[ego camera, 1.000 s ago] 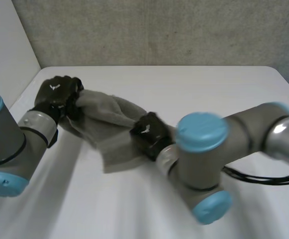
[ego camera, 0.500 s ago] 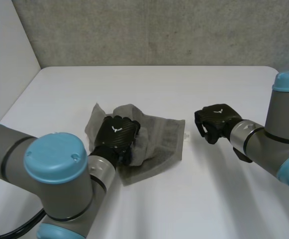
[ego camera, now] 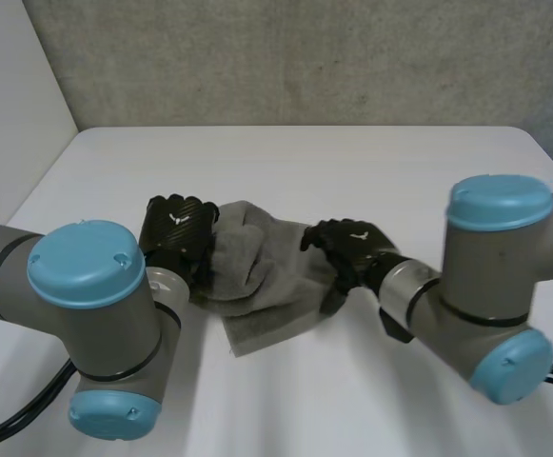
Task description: Fold the towel.
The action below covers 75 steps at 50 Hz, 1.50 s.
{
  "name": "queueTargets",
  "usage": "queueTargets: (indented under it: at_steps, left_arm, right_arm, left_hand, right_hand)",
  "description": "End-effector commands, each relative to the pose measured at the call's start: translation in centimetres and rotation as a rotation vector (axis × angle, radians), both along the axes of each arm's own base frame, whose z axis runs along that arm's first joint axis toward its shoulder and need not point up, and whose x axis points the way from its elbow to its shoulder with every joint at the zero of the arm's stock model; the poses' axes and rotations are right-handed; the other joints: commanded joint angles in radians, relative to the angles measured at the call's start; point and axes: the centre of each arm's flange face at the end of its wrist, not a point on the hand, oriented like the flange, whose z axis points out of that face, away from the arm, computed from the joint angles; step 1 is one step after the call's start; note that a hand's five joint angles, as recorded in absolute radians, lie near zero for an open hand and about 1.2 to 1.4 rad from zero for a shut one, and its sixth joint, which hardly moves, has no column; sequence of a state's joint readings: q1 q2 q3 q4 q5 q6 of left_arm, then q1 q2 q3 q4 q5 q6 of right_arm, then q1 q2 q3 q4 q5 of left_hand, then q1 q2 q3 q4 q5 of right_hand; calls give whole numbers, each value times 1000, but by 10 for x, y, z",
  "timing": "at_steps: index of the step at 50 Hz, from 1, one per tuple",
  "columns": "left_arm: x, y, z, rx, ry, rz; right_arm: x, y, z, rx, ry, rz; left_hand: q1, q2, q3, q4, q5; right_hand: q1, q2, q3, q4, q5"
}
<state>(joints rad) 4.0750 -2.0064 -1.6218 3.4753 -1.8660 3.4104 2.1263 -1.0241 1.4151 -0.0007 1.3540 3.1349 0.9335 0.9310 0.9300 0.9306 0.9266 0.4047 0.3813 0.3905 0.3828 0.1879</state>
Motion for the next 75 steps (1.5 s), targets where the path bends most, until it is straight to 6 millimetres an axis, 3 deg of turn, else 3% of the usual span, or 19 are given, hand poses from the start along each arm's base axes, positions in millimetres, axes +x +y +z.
queueTargets:
  at_steps: [1, 5, 7, 11, 18, 23, 26, 36, 45, 51, 56, 57, 58, 59, 60, 61, 65, 72, 75]
  left_arm:
    - [4, 0, -5, 14, -6, 11]
    - [7, -3, -5, 16, -5, 19]
    - [7, -3, -4, 15, -4, 13]
    - [6, -1, 0, 7, 3, 7]
    - [4, 3, 3, 0, 7, -2]
    - [-3, 13, 1, 6, 5, -36]
    - [-5, 16, 1, 6, 5, -45]
    - [-23, 35, 3, -6, 10, -111]
    - [-25, 30, 3, -14, 8, -106]
    - [-21, 29, 2, -8, 2, -96]
    - [-11, 21, 0, 1, -4, -65]
    - [-8, 17, 0, 1, -4, -53]
    - [-5, 13, 1, -1, -1, -40]
    - [-5, 13, 1, -1, -1, -40]
    - [-2, 9, 4, -8, 5, -29]
    - [2, 5, 7, -15, 8, -14]
    - [7, -5, 12, -28, 19, 12]
    - [2, -21, 28, -71, 53, -10]
    - [-9, -24, 31, -76, 64, -101]
  right_arm:
    - [27, 0, -35, 1, 65, -2]
    - [26, -4, -43, -19, 108, -16]
    - [25, -5, -44, -52, 143, -18]
    - [22, -9, -41, -68, 149, -41]
    - [17, -12, -24, -107, 136, -57]
    - [-21, -49, -12, -125, 168, -162]
    - [-30, -56, -11, -133, 191, -179]
    - [-67, -96, -2, -211, 307, -248]
    - [-87, -121, -7, -231, 357, -295]
    - [-91, -124, -5, -258, 393, -297]
    - [-97, -129, -1, -289, 429, -297]
    - [-99, -130, 2, -302, 443, -297]
    - [-102, -132, 4, -313, 462, -298]
    - [-102, -132, 4, -313, 462, -298]
    - [-102, -132, 4, -319, 477, -290]
    - [-99, -129, 2, -318, 488, -276]
    - [-100, -125, 1, -305, 496, -269]
    - [-103, -101, 47, -383, 450, -280]
    - [-97, -84, 49, -374, 444, -250]
  left_hand:
    - [-106, -104, -103, -103, -274]
    - [-101, -98, -97, -98, -268]
    - [-95, -92, -91, -92, -262]
    - [-103, -101, -100, -100, -271]
    - [-130, -127, -126, -127, -298]
    - [-197, -195, -194, -194, -365]
    - [-239, -236, -235, -236, -406]
    - [-755, -752, -751, -752, -922]
    - [-752, -750, -749, -749, -920]
    - [-749, -747, -746, -746, -917]
    - [-752, -750, -749, -749, -920]
    - [-752, -750, -749, -749, -920]
    - [-755, -753, -752, -752, -923]
    - [-755, -753, -752, -752, -923]
    - [-755, -753, -752, -752, -923]
    - [-755, -753, -752, -752, -923]
    - [-752, -750, -749, -749, -920]
    - [-717, -715, -714, -714, -885]
    - [-688, -685, -684, -685, -856]
  right_hand:
    - [70, 94, 84, 92, 112]
    - [209, 232, 223, 231, 251]
    - [682, 705, 696, 704, 724]
    - [991, 1014, 1005, 1013, 1033]
    - [992, 1015, 1006, 1013, 1034]
    - [992, 1015, 1006, 1013, 1034]
    - [992, 1015, 1006, 1013, 1034]
    - [992, 1015, 1006, 1013, 1034]
    - [992, 1015, 1006, 1013, 1034]
    - [992, 1015, 1006, 1013, 1034]
    - [808, 831, 822, 830, 850]
    - [627, 651, 642, 649, 670]
    - [274, 297, 288, 296, 316]
    - [270, 294, 285, 292, 313]
    - [-99, -75, -85, -77, -56]
    - [-230, -207, -216, -208, -188]
    - [-230, -207, -216, -208, -188]
    - [-230, -207, -216, -208, -188]
    - [-217, -194, -203, -196, -175]
